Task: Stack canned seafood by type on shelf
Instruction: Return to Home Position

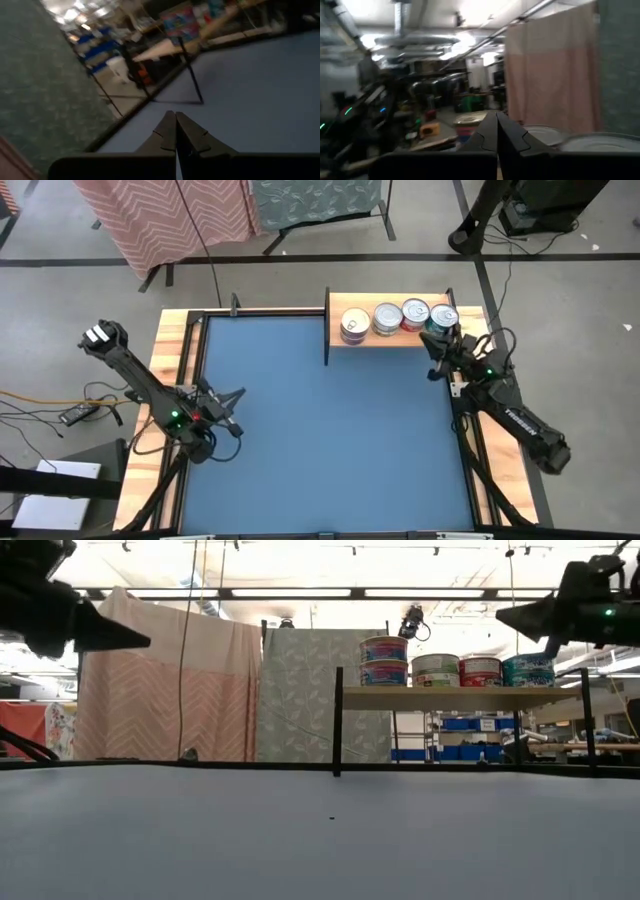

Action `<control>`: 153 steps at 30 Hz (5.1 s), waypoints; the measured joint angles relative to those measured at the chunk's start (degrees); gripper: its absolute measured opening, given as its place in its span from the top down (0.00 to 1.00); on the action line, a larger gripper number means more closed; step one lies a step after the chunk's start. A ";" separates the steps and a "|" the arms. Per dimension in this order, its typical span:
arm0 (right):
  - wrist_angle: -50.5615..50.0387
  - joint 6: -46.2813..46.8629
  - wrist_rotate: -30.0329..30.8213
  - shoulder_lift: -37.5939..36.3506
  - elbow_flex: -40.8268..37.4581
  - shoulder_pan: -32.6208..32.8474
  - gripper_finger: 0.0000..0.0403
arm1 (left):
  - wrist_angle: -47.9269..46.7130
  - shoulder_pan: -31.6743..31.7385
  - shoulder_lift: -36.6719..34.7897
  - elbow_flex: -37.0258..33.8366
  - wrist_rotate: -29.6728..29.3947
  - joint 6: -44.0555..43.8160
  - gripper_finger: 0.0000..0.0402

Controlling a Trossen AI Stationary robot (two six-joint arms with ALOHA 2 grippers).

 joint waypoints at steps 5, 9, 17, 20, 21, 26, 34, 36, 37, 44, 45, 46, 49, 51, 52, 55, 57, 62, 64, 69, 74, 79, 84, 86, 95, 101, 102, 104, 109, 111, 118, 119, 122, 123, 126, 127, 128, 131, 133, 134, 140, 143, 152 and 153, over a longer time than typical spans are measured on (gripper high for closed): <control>-0.03 -5.42 -0.47 0.00 0.00 6.40 0.99 | -8.50 -0.96 -9.54 4.31 3.91 1.93 1.00; 0.08 -7.48 1.92 0.00 0.00 10.09 0.99 | -12.61 -4.11 -19.81 5.41 -3.14 2.60 1.00; 0.03 -8.71 2.37 0.00 0.00 14.35 0.98 | -14.45 -10.99 -33.85 5.39 -2.77 8.33 1.00; -0.01 -8.92 2.43 0.00 0.00 15.12 0.98 | -14.35 -13.28 -36.79 5.39 2.14 9.25 1.00; -0.13 -9.09 2.58 0.00 0.00 15.36 0.98 | -14.34 -13.92 -37.91 5.37 5.43 8.72 1.00; -0.35 -9.66 4.26 0.00 0.00 16.46 0.98 | -9.29 -16.13 -42.74 4.09 17.34 7.27 1.00; -0.38 -9.61 4.32 0.00 0.00 18.62 0.98 | 27.44 -16.50 -48.90 -13.42 37.06 20.58 1.00; -0.29 -9.19 4.64 0.00 0.02 19.08 0.98 | 34.21 -16.46 -49.45 -18.17 36.91 22.40 1.00; -0.25 -8.91 5.10 -0.01 0.02 19.33 0.98 | 33.17 -16.44 -49.35 -18.09 36.78 22.09 1.00; -0.05 -8.12 4.12 0.00 0.02 20.89 0.98 | 40.76 -16.35 -49.41 -18.19 42.75 30.45 0.99; 0.11 -8.04 2.60 0.00 0.02 21.09 0.98 | 40.74 -16.35 -49.35 -18.19 44.71 30.57 0.99; 0.12 -7.70 0.83 -0.02 0.02 21.29 0.98 | 40.62 -16.35 -49.31 -18.19 46.29 30.03 0.99; 0.12 -5.82 -5.11 -0.02 0.02 21.91 0.98 | 39.25 -16.35 -49.07 -18.19 48.46 25.88 0.99; 0.10 -3.88 -10.15 0.00 0.02 22.41 0.98 | 37.27 -16.33 -48.70 -18.21 50.28 23.06 0.99; 0.11 -2.59 -13.00 -0.01 0.02 22.76 0.98 | 36.42 -16.33 -48.51 -18.21 51.09 21.77 0.99; 0.23 2.17 -21.64 -0.02 0.02 24.36 0.98 | 35.07 -16.33 -47.57 -18.21 52.03 18.76 0.99; 0.58 5.58 -25.80 -0.02 0.02 26.13 0.98 | 35.12 -16.33 -46.69 -18.21 52.44 17.54 0.99; 3.23 6.30 -29.69 -0.02 0.02 32.27 0.98 | 37.20 -16.34 -43.94 -18.21 51.18 18.03 0.99; 4.32 3.73 -30.37 -0.02 0.03 35.15 0.98 | 38.13 -16.34 -42.63 -18.24 47.22 18.20 0.99; 1.01 -1.27 -29.40 -0.02 0.04 41.28 0.98 | 38.17 -16.33 -39.20 -18.24 38.46 14.10 0.99; -7.45 -1.23 -20.64 0.01 0.04 45.40 0.98 | 38.06 -16.33 -35.01 -18.24 37.01 6.72 0.99; -11.33 -4.66 -7.94 0.00 0.04 50.09 0.98 | 39.75 -15.87 -30.55 -18.24 32.71 9.97 0.99; -12.37 -10.03 3.87 0.11 0.04 54.75 0.98 | 44.89 -15.74 -28.05 -18.26 32.95 16.84 0.99; -12.61 -10.59 6.05 0.11 0.04 56.33 0.98 | 45.25 -15.74 -27.62 -18.26 33.88 18.80 0.99; -18.18 -8.83 15.31 0.13 0.04 64.33 0.98 | 50.18 -15.72 -27.23 -18.26 48.15 25.45 0.99; -18.62 -9.97 22.71 0.23 0.04 70.39 0.98 | 56.65 -15.72 -27.21 -18.26 60.91 33.35 0.99; -18.56 -9.87 22.99 0.44 0.04 71.39 0.98 | 56.98 -15.72 -27.18 -18.26 62.53 33.64 0.99; -18.32 -9.50 24.41 0.95 0.04 73.55 0.98 | 56.92 -15.74 -27.19 -18.26 65.58 33.75 0.99; -17.39 -10.29 30.34 2.62 0.04 77.94 0.98 | 52.29 -15.76 -27.22 -18.26 66.56 31.67 0.99; -17.02 -10.40 32.22 3.06 0.04 79.10 0.98 | 52.48 -15.78 -27.39 -18.26 63.55 31.26 0.99; -15.09 -10.95 33.26 3.41 0.02 82.07 0.98 | 64.19 -16.83 -28.81 -18.28 67.34 40.89 0.99; -14.81 -11.24 33.46 3.39 0.03 82.46 0.98 | 65.13 -17.28 -29.22 -18.28 68.76 42.06 0.99; -14.48 -11.96 34.31 3.39 0.04 83.56 0.98 | 65.22 -18.66 -30.68 -18.28 69.78 43.91 0.99; -14.42 -12.19 34.30 3.39 0.03 83.88 0.98 | 65.12 -19.02 -31.19 -18.28 69.77 44.78 0.99; -13.83 -12.72 34.30 3.39 0.02 84.84 0.98 | 62.68 -19.90 -33.25 -18.28 69.74 47.68 0.99; -13.53 -12.81 34.30 3.39 0.02 85.16 0.98 | 61.05 -20.03 -34.30 -18.28 69.36 48.83 0.99; -13.17 -13.04 34.30 3.39 0.02 85.46 0.98 | 59.13 -20.06 -35.32 -18.28 68.55 49.80 0.99; -12.23 -13.27 34.31 3.39 0.02 86.20 0.98 | 55.62 -19.79 -38.31 -18.28 64.55 52.49 0.99; -11.82 -13.49 34.42 3.39 0.02 86.48 0.98 | 54.92 -19.33 -40.11 -18.28 60.07 54.14 0.99; -11.77 -13.51 34.72 3.39 0.02 86.58 0.98 | 54.63 -19.06 -40.92 -18.28 57.40 55.13 0.99; -11.79 -14.22 36.93 3.39 0.02 86.70 0.98 | 53.03 -15.44 -45.53 -18.28 40.72 60.42 0.99; -11.80 -15.53 37.60 3.39 0.02 86.68 0.98 | 51.95 -12.83 -47.62 -18.28 37.72 61.93 0.99; -11.98 -17.68 38.96 3.39 0.02 86.64 0.98 | 49.44 -1.39 -52.71 -18.28 44.72 64.97 0.98; -12.03 -17.69 38.96 3.39 0.02 86.64 0.98 | 49.27 0.30 -52.95 -18.28 46.51 64.57 0.98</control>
